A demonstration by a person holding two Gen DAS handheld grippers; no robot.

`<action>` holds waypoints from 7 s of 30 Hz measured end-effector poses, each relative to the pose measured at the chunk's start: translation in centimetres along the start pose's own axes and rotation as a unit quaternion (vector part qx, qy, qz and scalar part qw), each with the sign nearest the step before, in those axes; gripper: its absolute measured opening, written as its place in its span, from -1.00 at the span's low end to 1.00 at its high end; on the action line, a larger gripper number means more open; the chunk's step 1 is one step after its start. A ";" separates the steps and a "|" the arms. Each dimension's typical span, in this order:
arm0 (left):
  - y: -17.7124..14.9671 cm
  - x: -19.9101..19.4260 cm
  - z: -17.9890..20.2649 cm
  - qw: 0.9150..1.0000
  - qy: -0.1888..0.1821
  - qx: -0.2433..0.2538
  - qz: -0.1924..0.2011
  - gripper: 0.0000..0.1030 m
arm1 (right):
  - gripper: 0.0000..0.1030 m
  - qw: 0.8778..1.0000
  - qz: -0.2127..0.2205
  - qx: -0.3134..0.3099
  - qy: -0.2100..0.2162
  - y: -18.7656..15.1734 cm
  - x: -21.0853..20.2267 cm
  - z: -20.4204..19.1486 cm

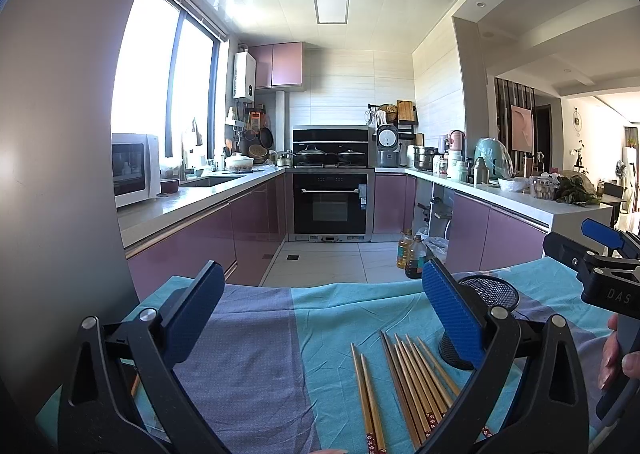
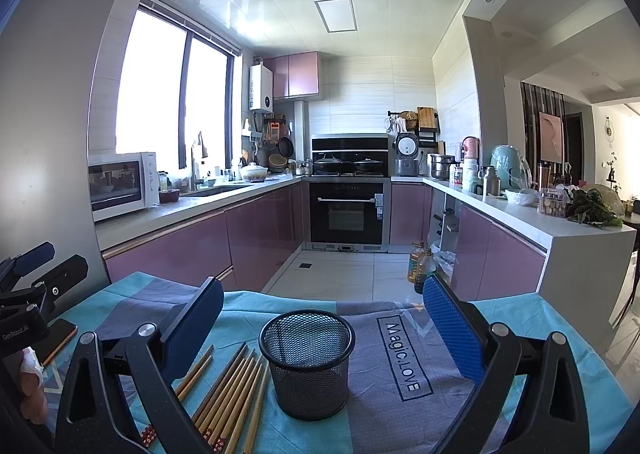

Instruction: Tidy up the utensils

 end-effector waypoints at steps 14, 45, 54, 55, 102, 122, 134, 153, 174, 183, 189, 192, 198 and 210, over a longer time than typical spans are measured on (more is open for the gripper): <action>0.0 0.0 0.1 1.000 0.001 0.000 0.000 0.89 | 0.88 1.000 0.000 0.000 -0.001 0.0 0.0 0.1; -0.1 -0.1 0.2 1.000 0.000 0.001 -0.001 0.89 | 0.88 1.000 0.001 0.002 -0.004 0.0 -0.2 0.0; -0.1 -0.1 0.2 1.000 0.000 0.001 -0.002 0.89 | 0.88 1.000 0.003 0.003 -0.003 0.0 -0.1 0.1; -0.1 -0.2 0.2 1.000 0.000 0.001 -0.002 0.89 | 0.88 1.000 0.003 0.002 -0.005 0.0 -0.1 0.1; -15.1 16.7 -1.7 0.926 -0.044 0.060 -0.371 -0.01 | -0.39 0.931 -0.330 -0.029 0.151 -12.0 10.2 -7.2; -12.9 17.4 -0.1 0.922 -0.078 -0.011 -0.378 -0.85 | -0.89 0.935 -0.298 0.015 0.190 -10.3 9.7 -6.8; -4.4 12.1 0.6 0.934 -0.174 -0.018 -0.310 -0.85 | -0.89 0.957 -0.199 0.031 0.210 -4.7 6.3 -3.7; 8.5 7.8 4.7 0.937 -0.274 -0.065 -0.204 -0.86 | -0.89 0.972 -0.092 0.044 0.211 4.2 5.5 1.7; 2.8 13.5 13.6 0.925 -0.276 0.000 -0.263 -0.85 | -0.89 0.958 -0.215 0.007 0.189 0.1 11.7 1.7; -0.3 16.4 13.5 0.922 -0.259 0.006 -0.288 -0.85 | -0.89 0.949 -0.254 0.008 0.188 -1.3 13.6 0.3; -0.8 18.2 13.4 0.922 -0.249 0.004 -0.297 -0.85 | -0.89 0.949 -0.257 0.019 0.182 -1.1 14.9 0.0; -0.9 18.2 12.9 0.924 -0.243 0.001 -0.295 -0.85 | -0.86 0.949 -0.257 0.029 0.179 -1.3 15.3 0.0; -0.1 16.4 11.4 0.936 -0.227 -0.003 -0.269 -0.58 | -0.57 0.955 -0.243 0.040 0.166 -1.2 14.7 0.6; -1.9 10.8 2.4 0.956 -0.152 0.020 -0.249 -0.22 | -0.31 0.955 -0.183 -0.016 0.234 -1.1 6.6 -2.4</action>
Point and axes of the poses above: each gripper's, at about its wrist camera, not at the fingertips, and x roughly the way its jaws point, z to its right, y to its top, the point moved 3 cm from there along x, roughly the way its jaws point, and after that the axes turned 7 degrees about -x, right-handed, at the moved point
